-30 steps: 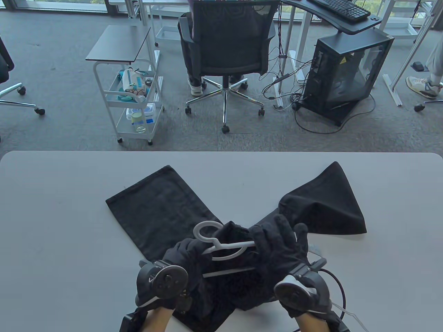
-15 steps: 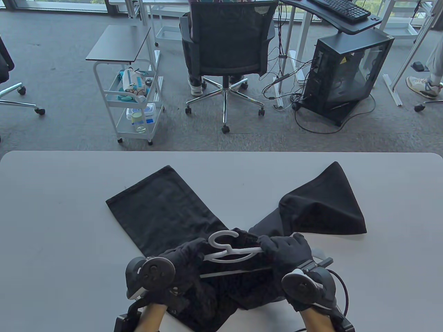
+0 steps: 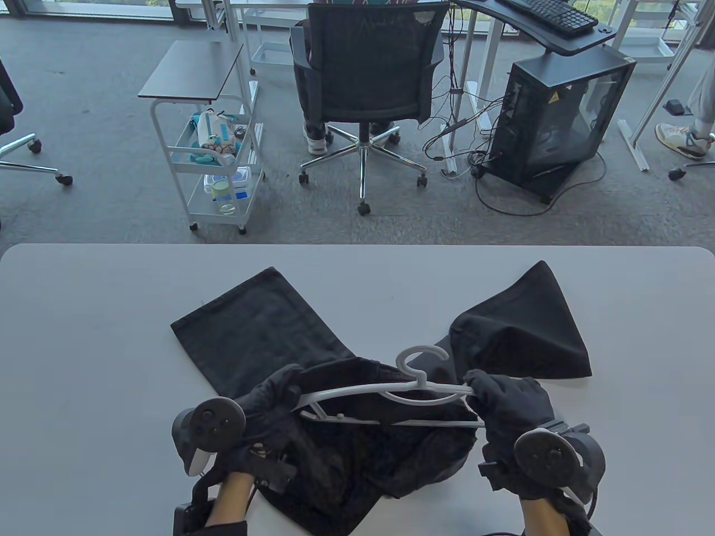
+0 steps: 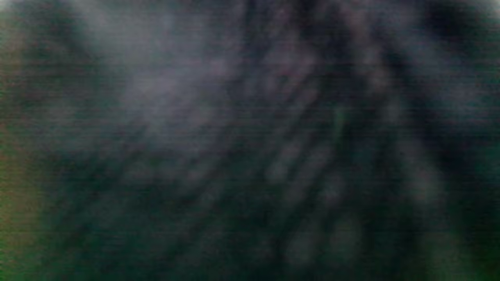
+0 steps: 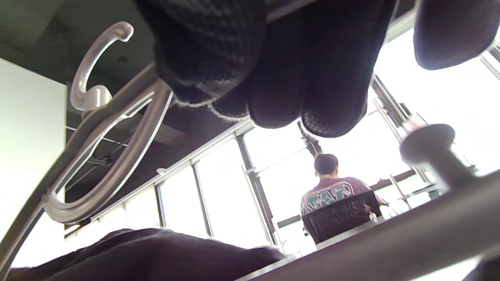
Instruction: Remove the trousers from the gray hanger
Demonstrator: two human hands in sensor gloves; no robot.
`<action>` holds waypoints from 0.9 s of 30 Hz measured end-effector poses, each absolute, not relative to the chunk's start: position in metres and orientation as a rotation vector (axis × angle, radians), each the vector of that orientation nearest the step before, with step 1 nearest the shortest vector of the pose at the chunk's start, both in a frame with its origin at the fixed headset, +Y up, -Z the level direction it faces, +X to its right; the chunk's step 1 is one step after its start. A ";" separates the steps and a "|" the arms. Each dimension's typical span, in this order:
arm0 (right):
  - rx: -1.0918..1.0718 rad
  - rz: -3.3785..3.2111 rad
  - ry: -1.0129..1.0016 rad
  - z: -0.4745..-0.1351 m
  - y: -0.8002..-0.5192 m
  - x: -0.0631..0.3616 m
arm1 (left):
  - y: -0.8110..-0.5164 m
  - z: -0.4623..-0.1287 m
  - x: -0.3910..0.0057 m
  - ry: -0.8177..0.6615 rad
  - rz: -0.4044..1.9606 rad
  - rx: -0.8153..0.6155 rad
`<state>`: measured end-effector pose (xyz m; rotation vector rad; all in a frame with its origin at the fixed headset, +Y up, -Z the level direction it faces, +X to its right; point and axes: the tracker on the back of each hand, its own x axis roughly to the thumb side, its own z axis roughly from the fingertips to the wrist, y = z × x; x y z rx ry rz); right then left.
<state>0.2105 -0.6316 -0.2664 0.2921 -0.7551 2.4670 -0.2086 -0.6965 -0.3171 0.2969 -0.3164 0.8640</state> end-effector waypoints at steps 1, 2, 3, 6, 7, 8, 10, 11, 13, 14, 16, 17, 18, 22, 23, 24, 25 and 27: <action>0.258 2.455 -0.712 -0.267 -0.631 0.218 | -0.696 -0.316 -0.209 -0.315 0.872 0.302; 0.234 2.434 -0.689 -0.268 -0.631 0.226 | -0.696 -0.315 -0.209 -0.312 0.870 0.307; 0.214 2.417 -0.682 -0.268 -0.631 0.232 | -0.696 -0.314 -0.209 -0.307 0.865 0.309; 0.116 2.358 -0.646 -0.268 -0.636 0.253 | -0.698 -0.316 -0.209 -0.286 0.856 0.312; 0.084 2.301 -0.616 -0.270 -0.639 0.259 | -0.699 -0.318 -0.209 -0.284 0.856 0.301; 0.029 2.201 -0.559 -0.273 -0.644 0.266 | -0.700 -0.320 -0.208 -0.281 0.850 0.295; -0.027 2.079 -0.496 -0.278 -0.654 0.273 | -0.702 -0.321 -0.206 -0.288 0.832 0.284; -0.058 2.025 -0.458 -0.281 -0.661 0.277 | -0.702 -0.320 -0.205 -0.294 0.814 0.278; -0.109 1.949 -0.407 -0.285 -0.670 0.281 | -0.702 -0.318 -0.205 -0.299 0.794 0.286; -0.147 1.873 -0.363 -0.288 -0.678 0.284 | -0.701 -0.316 -0.206 -0.300 0.801 0.302; -0.178 1.778 -0.332 -0.292 -0.688 0.287 | -0.701 -0.314 -0.208 -0.302 0.809 0.317; -0.191 1.733 -0.321 -0.293 -0.692 0.289 | -0.700 -0.313 -0.210 -0.301 0.799 0.314; -0.237 1.654 -0.288 -0.295 -0.698 0.291 | -0.701 -0.312 -0.212 -0.298 0.788 0.310; -0.354 1.597 -0.235 -0.299 -0.713 0.299 | -0.701 -0.310 -0.217 -0.277 0.753 0.298; -0.393 1.619 -0.203 -0.300 -0.718 0.301 | -0.702 -0.310 -0.217 -0.279 0.754 0.299; -0.428 1.633 -0.171 -0.301 -0.723 0.303 | -0.702 -0.309 -0.218 -0.274 0.756 0.302; -0.466 1.642 -0.145 -0.302 -0.727 0.304 | -0.702 -0.309 -0.218 -0.270 0.756 0.304; -0.536 1.666 -0.086 -0.304 -0.736 0.305 | -0.702 -0.309 -0.219 -0.264 0.734 0.292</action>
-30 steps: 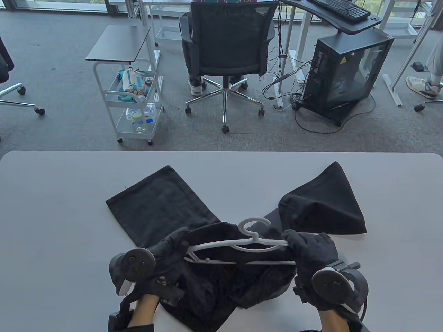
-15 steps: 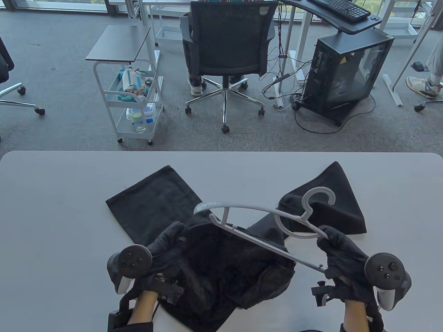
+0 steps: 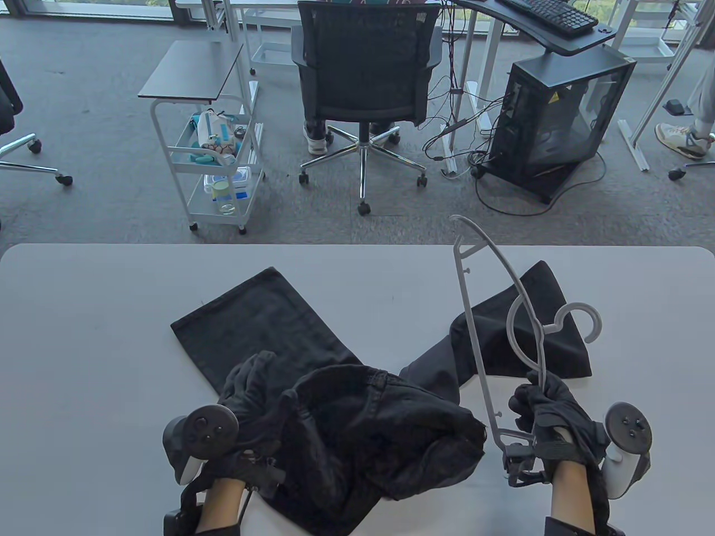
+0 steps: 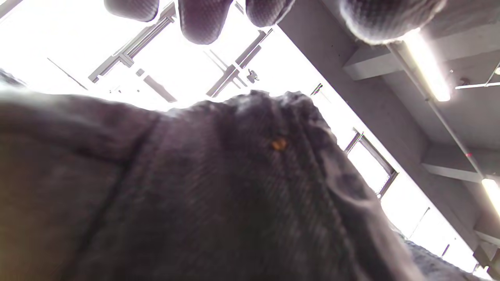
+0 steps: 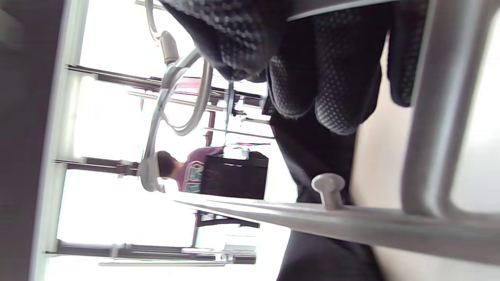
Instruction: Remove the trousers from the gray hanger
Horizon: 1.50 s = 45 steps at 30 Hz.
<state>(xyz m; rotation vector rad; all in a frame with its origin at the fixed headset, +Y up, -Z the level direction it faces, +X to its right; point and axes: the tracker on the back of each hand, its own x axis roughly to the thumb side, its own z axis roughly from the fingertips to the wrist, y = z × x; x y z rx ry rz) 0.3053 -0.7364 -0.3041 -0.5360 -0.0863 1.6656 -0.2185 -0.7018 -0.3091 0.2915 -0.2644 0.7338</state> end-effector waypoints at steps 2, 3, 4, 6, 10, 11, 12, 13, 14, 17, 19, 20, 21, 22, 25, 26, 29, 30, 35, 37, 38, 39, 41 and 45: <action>-0.587 1.688 -0.032 -0.306 -0.743 0.305 | -0.702 -0.310 -0.219 -0.261 0.702 0.275; -0.608 1.702 -0.009 -0.307 -0.747 0.305 | -0.703 -0.310 -0.219 -0.268 0.685 0.261; -0.634 1.716 0.017 -0.308 -0.752 0.305 | -0.703 -0.311 -0.219 -0.275 0.678 0.255; -0.663 1.729 0.072 -0.310 -0.760 0.303 | -0.703 -0.311 -0.218 -0.274 0.669 0.252; -0.686 1.762 0.156 -0.312 -0.770 0.299 | -0.704 -0.311 -0.215 -0.284 0.654 0.250; -0.679 1.745 0.176 -0.311 -0.771 0.300 | -0.705 -0.311 -0.215 -0.283 0.647 0.247; -0.662 1.672 0.198 -0.311 -0.772 0.300 | -0.706 -0.312 -0.214 -0.285 0.641 0.238; -0.660 1.624 0.226 -0.310 -0.773 0.300 | -0.706 -0.312 -0.214 -0.284 0.637 0.232; -0.648 1.616 0.247 -0.309 -0.773 0.301 | -0.707 -0.313 -0.214 -0.282 0.632 0.231; -0.641 1.639 0.252 -0.305 -0.767 0.304 | -0.707 -0.313 -0.215 -0.279 0.640 0.227; -0.626 1.671 0.235 -0.302 -0.761 0.305 | -0.706 -0.313 -0.217 -0.273 0.651 0.231; -0.631 1.692 0.214 -0.301 -0.758 0.306 | -0.706 -0.312 -0.218 -0.270 0.657 0.234; -0.636 1.710 0.192 -0.299 -0.755 0.307 | -0.706 -0.312 -0.219 -0.266 0.661 0.235; -0.640 1.731 0.165 -0.298 -0.750 0.308 | -0.706 -0.312 -0.221 -0.262 0.667 0.235; -0.652 1.812 0.048 -0.294 -0.740 0.310 | -0.706 -0.312 -0.225 -0.248 0.685 0.238; -0.656 1.832 0.006 -0.293 -0.736 0.310 | -0.706 -0.312 -0.226 -0.245 0.690 0.240; -0.633 1.903 -0.128 -0.290 -0.723 0.311 | -0.704 -0.311 -0.230 -0.184 0.657 0.234; -0.622 1.912 -0.143 -0.290 -0.721 0.311 | -0.703 -0.311 -0.230 -0.182 0.634 0.225; -0.323 2.022 -0.364 -0.292 -0.696 0.290 | -0.698 -0.308 -0.229 -0.169 0.545 0.208; -0.169 2.057 -0.426 -0.292 -0.686 0.276 | -0.696 -0.307 -0.227 -0.179 0.548 0.211; -0.112 2.083 -0.437 -0.292 -0.682 0.270 | -0.695 -0.306 -0.226 -0.180 0.538 0.212; -0.048 2.120 -0.438 -0.291 -0.678 0.262 | -0.695 -0.305 -0.225 -0.185 0.532 0.210; 0.068 2.210 -0.442 -0.290 -0.671 0.244 | -0.694 -0.304 -0.223 -0.183 0.526 0.217; 0.194 2.331 -0.344 -0.288 -0.669 0.215 | -0.693 -0.303 -0.220 -0.185 0.480 0.197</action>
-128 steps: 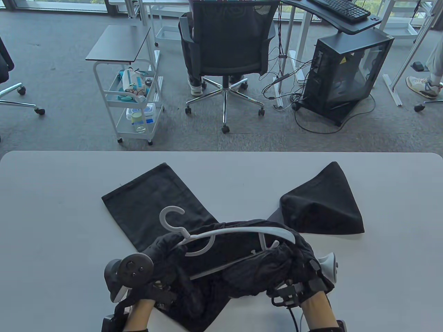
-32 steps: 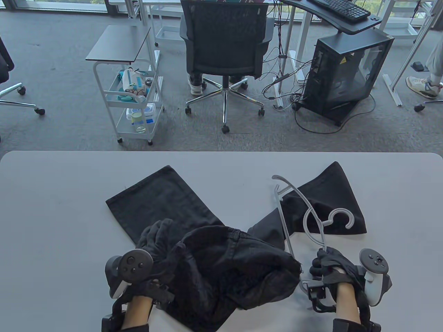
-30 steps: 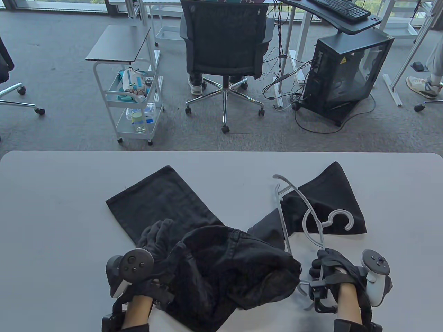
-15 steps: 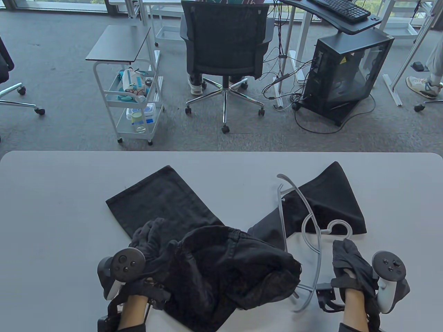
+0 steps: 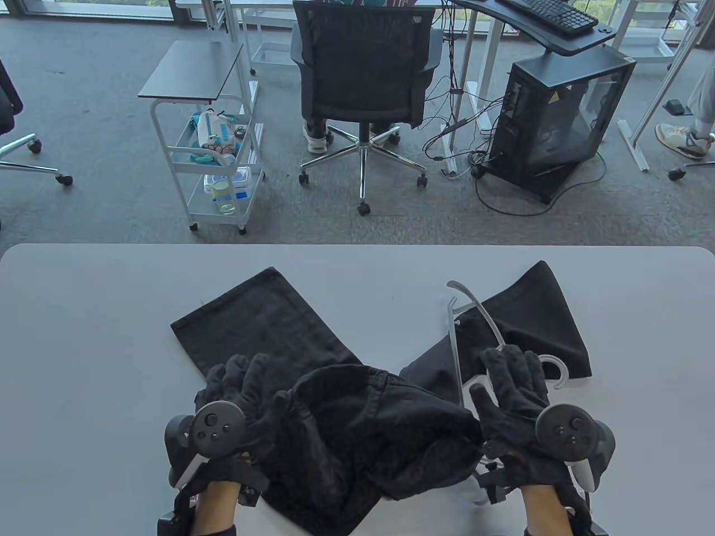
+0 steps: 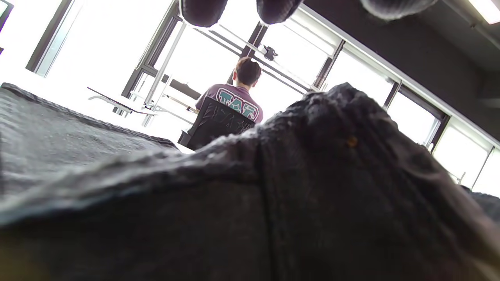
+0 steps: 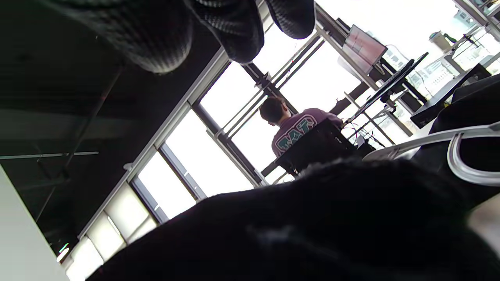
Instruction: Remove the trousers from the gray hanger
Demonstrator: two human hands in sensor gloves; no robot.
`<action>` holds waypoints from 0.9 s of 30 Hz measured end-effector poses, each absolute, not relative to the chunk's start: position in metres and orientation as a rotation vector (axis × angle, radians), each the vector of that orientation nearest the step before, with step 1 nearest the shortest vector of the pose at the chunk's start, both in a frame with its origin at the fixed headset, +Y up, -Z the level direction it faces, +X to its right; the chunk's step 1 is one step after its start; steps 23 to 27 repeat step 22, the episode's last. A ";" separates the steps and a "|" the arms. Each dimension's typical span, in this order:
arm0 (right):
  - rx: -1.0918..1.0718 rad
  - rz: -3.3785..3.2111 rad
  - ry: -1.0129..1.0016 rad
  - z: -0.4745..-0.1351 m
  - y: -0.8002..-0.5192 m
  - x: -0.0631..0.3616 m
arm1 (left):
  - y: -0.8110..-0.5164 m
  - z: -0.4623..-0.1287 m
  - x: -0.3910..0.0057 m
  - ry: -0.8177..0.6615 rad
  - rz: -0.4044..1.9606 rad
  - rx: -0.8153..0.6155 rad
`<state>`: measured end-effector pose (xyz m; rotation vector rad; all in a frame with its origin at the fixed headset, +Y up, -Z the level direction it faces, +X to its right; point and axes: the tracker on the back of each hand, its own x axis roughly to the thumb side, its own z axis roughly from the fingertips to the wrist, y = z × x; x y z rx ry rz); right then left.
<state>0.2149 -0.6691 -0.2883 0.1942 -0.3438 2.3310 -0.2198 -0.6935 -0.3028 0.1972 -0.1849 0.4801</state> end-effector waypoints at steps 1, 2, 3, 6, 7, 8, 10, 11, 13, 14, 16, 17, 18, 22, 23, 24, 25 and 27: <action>0.224 2.376 -0.301 -0.288 -0.671 0.206 | -0.694 -0.302 -0.218 -0.182 0.463 0.192; 0.246 2.416 -0.271 -0.287 -0.673 0.199 | -0.694 -0.303 -0.217 -0.185 0.450 0.185; 0.270 2.445 -0.246 -0.287 -0.675 0.193 | -0.695 -0.302 -0.216 -0.186 0.430 0.172; 0.307 2.504 -0.188 -0.289 -0.682 0.179 | -0.697 -0.302 -0.213 -0.191 0.415 0.155; 0.313 2.512 -0.177 -0.289 -0.683 0.177 | -0.697 -0.302 -0.212 -0.195 0.412 0.150; 0.320 2.521 -0.166 -0.289 -0.684 0.174 | -0.698 -0.302 -0.211 -0.196 0.405 0.141; 0.334 2.537 -0.148 -0.290 -0.686 0.170 | -0.698 -0.301 -0.210 -0.202 0.400 0.141; 0.336 2.545 -0.133 -0.291 -0.687 0.169 | -0.699 -0.301 -0.209 -0.205 0.398 0.140; 0.332 2.548 -0.117 -0.292 -0.688 0.167 | -0.699 -0.300 -0.207 -0.208 0.397 0.136; 0.333 2.547 -0.118 -0.293 -0.689 0.167 | -0.700 -0.300 -0.207 -0.212 0.397 0.133; 0.327 2.548 -0.116 -0.294 -0.690 0.167 | -0.700 -0.300 -0.206 -0.214 0.395 0.125; 0.326 2.549 -0.114 -0.294 -0.690 0.167 | -0.700 -0.300 -0.206 -0.215 0.394 0.125; 0.321 2.546 -0.109 -0.293 -0.690 0.167 | -0.700 -0.300 -0.206 -0.216 0.395 0.126; 0.297 2.523 -0.118 -0.294 -0.688 0.170 | -0.700 -0.300 -0.206 -0.214 0.410 0.123; 0.297 2.523 -0.118 -0.294 -0.688 0.170 | -0.700 -0.300 -0.206 -0.214 0.410 0.123; 0.297 2.523 -0.118 -0.294 -0.688 0.170 | -0.700 -0.300 -0.206 -0.214 0.410 0.123; 0.297 2.523 -0.118 -0.294 -0.688 0.170 | -0.700 -0.300 -0.206 -0.214 0.410 0.123; 0.297 2.523 -0.118 -0.294 -0.688 0.170 | -0.700 -0.300 -0.206 -0.214 0.410 0.123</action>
